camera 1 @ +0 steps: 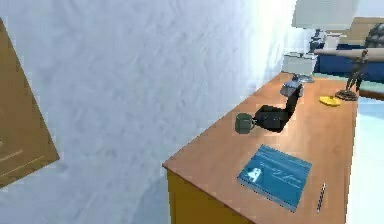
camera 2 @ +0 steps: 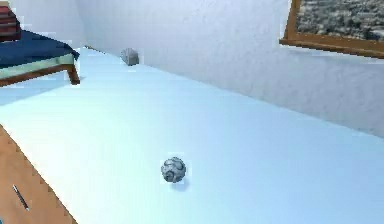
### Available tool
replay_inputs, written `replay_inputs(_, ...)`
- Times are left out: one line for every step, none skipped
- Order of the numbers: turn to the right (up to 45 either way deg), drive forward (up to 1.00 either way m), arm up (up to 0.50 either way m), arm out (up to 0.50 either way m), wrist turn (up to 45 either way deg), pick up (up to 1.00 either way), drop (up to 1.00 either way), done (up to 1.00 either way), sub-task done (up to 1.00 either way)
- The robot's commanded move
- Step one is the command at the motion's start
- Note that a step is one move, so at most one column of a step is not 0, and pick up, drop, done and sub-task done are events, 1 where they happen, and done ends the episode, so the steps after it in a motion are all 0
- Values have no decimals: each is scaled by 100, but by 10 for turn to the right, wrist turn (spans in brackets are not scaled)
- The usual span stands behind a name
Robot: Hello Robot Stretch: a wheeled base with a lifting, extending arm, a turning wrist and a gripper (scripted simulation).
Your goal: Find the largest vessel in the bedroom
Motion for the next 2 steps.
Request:
replay_inputs(450,0,0,0,0,0,0,0,0)
replay_inputs(450,0,0,0,0,0,0,0,0)
